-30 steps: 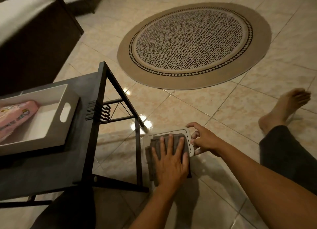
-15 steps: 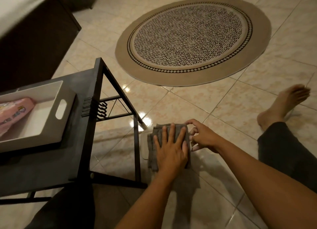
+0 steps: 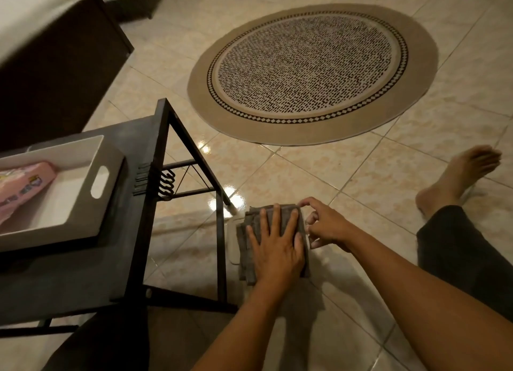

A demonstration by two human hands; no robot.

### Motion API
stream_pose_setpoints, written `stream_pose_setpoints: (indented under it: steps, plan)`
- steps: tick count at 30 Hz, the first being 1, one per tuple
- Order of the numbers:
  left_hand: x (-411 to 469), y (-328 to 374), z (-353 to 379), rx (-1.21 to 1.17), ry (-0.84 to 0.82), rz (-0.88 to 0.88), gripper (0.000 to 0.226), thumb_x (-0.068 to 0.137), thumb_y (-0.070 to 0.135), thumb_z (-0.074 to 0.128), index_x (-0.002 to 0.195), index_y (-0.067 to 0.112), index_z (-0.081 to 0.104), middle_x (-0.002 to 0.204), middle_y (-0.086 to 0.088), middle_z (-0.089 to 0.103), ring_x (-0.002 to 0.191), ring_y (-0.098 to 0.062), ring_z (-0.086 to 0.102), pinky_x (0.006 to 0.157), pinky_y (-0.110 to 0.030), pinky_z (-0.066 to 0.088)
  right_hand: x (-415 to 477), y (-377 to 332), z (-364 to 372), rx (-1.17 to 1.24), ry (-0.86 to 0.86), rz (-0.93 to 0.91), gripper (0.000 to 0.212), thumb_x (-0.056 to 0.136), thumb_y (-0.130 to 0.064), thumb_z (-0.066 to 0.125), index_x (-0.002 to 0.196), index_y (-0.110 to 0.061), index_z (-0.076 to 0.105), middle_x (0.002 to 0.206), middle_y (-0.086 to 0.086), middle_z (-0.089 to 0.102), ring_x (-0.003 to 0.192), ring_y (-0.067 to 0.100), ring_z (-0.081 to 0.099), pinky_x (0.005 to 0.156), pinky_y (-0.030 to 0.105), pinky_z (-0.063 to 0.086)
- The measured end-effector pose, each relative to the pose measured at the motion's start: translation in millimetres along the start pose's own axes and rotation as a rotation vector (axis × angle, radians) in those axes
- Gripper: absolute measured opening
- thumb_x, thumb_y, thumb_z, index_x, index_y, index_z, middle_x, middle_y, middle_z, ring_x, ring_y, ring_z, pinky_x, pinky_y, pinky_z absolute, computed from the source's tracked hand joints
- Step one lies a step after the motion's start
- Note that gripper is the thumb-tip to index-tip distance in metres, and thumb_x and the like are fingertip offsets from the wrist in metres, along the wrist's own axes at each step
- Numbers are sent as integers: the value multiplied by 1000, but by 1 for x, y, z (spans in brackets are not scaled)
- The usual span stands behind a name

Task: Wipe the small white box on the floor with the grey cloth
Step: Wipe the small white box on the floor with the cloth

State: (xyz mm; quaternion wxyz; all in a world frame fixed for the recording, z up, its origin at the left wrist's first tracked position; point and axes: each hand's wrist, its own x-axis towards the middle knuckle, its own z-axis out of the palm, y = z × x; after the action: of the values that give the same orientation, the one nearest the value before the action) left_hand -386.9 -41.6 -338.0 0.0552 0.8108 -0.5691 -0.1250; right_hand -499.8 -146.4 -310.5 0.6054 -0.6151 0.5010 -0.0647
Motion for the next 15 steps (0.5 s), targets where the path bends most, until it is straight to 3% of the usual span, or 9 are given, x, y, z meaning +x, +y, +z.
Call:
stream_pose_setpoints:
  steps: [6, 11, 15]
  plan:
    - [10, 1, -2, 31, -6, 18, 58, 92, 56, 4, 147, 47, -12, 160, 3, -22, 145, -25, -26, 113, -57, -19, 0, -1, -2, -9, -12, 12, 60, 87, 12, 50, 128, -30, 46, 86, 11, 54, 69, 23, 60, 68, 46, 64]
    - [-17, 7, 11, -2, 26, 31, 54, 97, 58, 4, 149, 47, -3, 161, 2, -15, 147, -28, -18, 113, -56, -17, -4, -6, -2, -15, -20, 19, 59, 85, 14, 50, 127, -27, 48, 85, 11, 51, 68, 23, 58, 67, 45, 63]
    - [11, 5, -3, 7, -42, -89, 59, 93, 56, 1, 150, 45, -11, 160, 1, -26, 144, -26, -28, 113, -59, -17, -4, -6, -1, -24, -9, 10, 57, 88, 11, 53, 130, -27, 47, 87, 12, 52, 68, 23, 59, 73, 51, 63]
